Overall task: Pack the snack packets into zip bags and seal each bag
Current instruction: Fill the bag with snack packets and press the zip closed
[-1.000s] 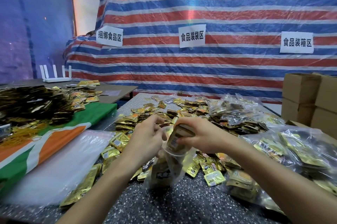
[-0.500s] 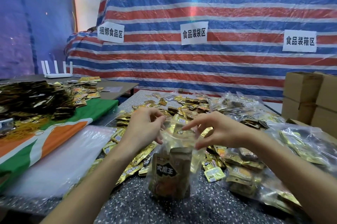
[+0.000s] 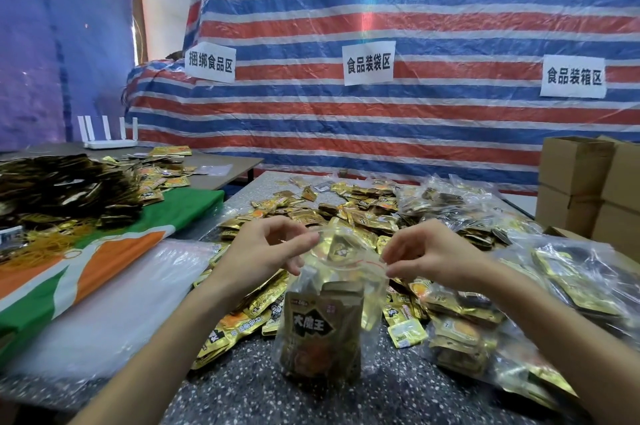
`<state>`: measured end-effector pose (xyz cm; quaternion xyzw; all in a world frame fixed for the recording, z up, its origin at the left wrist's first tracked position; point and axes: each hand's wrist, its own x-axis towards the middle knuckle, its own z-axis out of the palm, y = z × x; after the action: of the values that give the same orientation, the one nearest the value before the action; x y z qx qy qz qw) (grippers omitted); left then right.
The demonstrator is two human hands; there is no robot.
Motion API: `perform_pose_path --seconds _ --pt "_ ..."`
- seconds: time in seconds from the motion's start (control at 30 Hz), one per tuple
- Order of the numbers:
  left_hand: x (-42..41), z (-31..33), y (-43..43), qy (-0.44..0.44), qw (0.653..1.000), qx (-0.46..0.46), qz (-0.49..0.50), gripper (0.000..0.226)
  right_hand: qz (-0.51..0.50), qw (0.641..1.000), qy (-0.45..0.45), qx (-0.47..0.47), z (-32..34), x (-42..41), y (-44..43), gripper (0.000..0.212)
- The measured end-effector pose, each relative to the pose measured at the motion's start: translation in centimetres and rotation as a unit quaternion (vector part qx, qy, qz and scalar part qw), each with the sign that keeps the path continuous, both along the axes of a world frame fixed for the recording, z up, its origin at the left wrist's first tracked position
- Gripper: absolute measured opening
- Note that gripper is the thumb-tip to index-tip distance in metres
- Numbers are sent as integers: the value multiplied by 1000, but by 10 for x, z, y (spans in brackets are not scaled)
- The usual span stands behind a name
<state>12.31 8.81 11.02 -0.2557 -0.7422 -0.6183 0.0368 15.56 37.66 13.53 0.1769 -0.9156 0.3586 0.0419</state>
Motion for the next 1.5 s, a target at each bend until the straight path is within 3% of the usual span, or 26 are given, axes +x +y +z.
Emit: perform_pose_path --seconds 0.1,0.17,0.27,0.37,0.47,0.6,0.8,0.97,1.07,1.13,1.27,1.4,1.5 --pt "1 -3 -2 6 1000 8 3 33 4 999 -23 -33 -1 3 -1 5" --pt "3 -4 1 5 1000 21 10 30 -29 998 -12 -52 -1 5 -12 26" --pt "6 -4 7 4 1000 25 6 23 -112 990 77 26 -6 3 -38 47" --pt "8 -2 12 14 1000 13 -3 9 -180 970 88 140 -3 -3 -57 37" --pt "9 0 13 21 1000 4 1 6 -173 965 7 195 9 -7 -54 12" --pt "9 1 10 33 999 0 14 4 -159 972 -99 140 30 -2 -36 10" --pt "8 -3 13 38 999 0 10 3 -127 945 -278 118 59 9 -17 20" --pt "9 -4 21 48 999 15 1 2 -152 946 -278 69 57 13 -25 23" --pt "9 -5 26 48 999 17 -7 3 -162 945 -254 126 43 13 -34 35" --pt "9 -5 27 50 999 13 -5 4 -167 948 -226 150 39 12 -35 28" --pt "6 -6 23 53 998 19 10 3 -152 962 -218 59 56 12 -22 8" --pt "8 -8 18 37 999 34 5 29 -136 971 -191 -45 62 14 -9 6" --pt "11 -10 14 31 999 34 -19 26 -136 974 -166 -71 54 15 -1 9"
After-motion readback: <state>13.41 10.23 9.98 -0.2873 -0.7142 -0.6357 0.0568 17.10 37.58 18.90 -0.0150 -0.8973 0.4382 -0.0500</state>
